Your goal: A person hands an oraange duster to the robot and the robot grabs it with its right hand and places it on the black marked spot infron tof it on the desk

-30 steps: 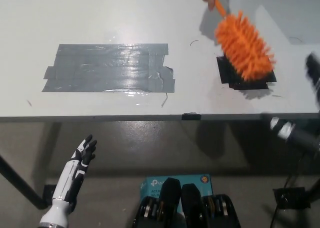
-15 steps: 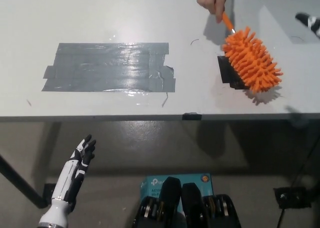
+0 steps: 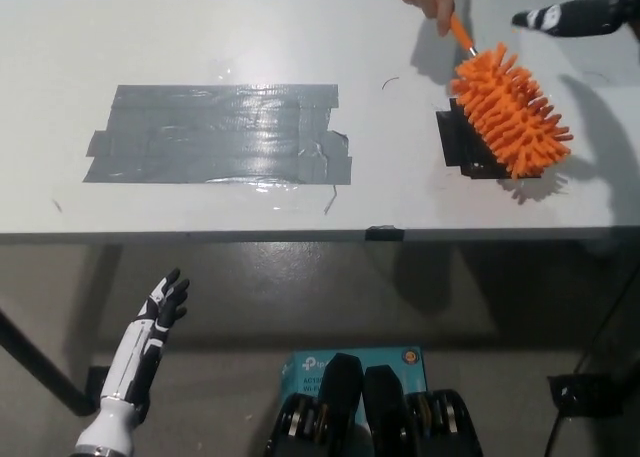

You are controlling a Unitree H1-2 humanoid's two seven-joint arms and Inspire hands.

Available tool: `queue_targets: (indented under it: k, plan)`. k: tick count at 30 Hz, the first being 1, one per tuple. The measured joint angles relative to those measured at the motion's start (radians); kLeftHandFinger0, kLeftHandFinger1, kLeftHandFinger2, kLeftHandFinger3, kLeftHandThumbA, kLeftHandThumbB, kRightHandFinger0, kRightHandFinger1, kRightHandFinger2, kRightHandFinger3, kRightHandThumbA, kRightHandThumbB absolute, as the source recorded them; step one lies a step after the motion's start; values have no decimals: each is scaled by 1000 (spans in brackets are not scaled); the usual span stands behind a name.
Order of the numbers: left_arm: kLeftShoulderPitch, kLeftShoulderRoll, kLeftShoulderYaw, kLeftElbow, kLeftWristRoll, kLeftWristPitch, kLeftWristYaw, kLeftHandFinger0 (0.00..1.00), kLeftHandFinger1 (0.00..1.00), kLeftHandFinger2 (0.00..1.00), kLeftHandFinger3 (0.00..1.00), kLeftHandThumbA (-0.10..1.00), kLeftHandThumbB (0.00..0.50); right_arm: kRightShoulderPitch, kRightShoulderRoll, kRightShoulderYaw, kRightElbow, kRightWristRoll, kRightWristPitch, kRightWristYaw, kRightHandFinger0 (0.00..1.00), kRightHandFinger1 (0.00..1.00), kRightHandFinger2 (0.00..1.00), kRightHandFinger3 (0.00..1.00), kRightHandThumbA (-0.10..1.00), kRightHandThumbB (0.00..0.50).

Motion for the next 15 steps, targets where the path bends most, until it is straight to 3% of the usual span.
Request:
queue_targets:
  k: [2, 6, 15]
  plan:
    - [-3, 0, 2, 0, -1, 0, -3, 1000, 1000, 1000, 1000, 955, 238, -19, 1, 10, 73, -2, 2, 13, 1000, 1000, 1000, 1000, 1000, 382]
    - [-4, 0, 8, 0, -4, 0, -5, 1000, 1000, 1000, 1000, 951, 227, -36, 9, 14, 200, 2, 5, 21, 1000, 1000, 1000, 1000, 1000, 348]
    - [-4, 0, 11, 0, -5, 0, -6, 1000, 1000, 1000, 1000, 954, 208, -36, 15, 104, 362, 15, 8, 7, 1000, 1000, 1000, 1000, 1000, 366]
